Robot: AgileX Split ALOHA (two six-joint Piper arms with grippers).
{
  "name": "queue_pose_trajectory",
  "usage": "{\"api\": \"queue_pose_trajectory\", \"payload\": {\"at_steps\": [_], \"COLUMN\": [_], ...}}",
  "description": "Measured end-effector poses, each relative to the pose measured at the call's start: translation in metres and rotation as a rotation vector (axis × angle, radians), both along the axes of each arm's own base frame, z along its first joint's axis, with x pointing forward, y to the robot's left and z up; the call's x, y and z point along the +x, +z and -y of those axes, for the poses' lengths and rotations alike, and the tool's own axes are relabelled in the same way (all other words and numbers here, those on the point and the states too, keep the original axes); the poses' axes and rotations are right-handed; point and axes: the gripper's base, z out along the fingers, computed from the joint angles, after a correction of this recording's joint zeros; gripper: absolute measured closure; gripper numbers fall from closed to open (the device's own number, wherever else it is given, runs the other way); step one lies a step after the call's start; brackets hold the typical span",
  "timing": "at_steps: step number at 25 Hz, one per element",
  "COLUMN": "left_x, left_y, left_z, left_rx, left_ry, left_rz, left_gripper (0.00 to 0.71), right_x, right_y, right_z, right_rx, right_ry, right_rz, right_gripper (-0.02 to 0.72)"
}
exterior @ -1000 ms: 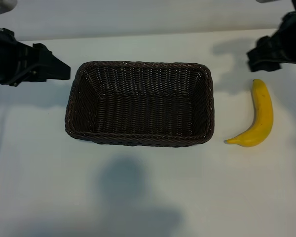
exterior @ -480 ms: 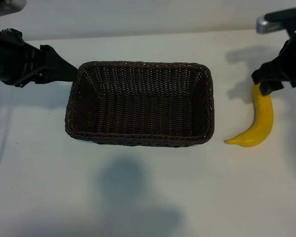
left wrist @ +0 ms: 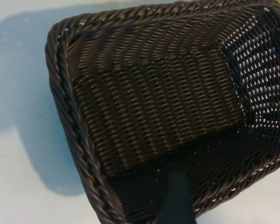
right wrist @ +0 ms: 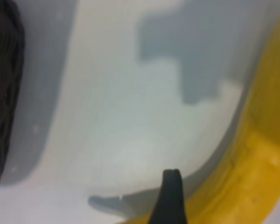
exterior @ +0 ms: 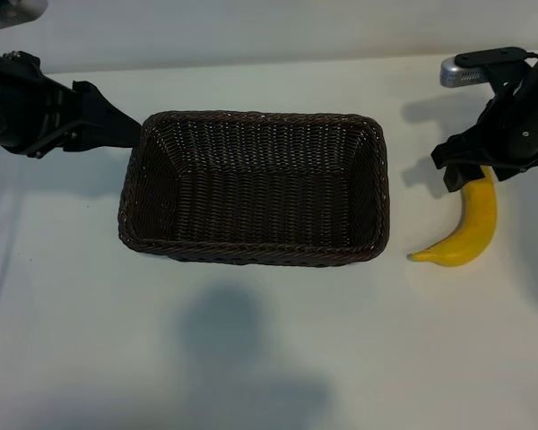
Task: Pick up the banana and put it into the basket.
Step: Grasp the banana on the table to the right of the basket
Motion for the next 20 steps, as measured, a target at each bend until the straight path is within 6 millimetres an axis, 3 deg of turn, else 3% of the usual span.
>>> {"api": "queue_pose_trajectory", "payload": {"at_steps": [10,20], "left_x": [0.000,0.000], "left_y": [0.000,0.000], "left_z": [0.000,0.000], "left_rx": [0.000,0.001], "left_ry": [0.000,0.000], "left_rz": [0.000,0.002], "left_gripper": [0.106,0.106], "right_x": [0.009,0.014], "right_y": [-0.024,-0.032], "right_z": [0.001,0.004], "right_rx": [-0.030,-0.071], "right_ry": [0.009,0.028], "right_rz": [0.007,0.038], "right_gripper": [0.070,0.081]}}
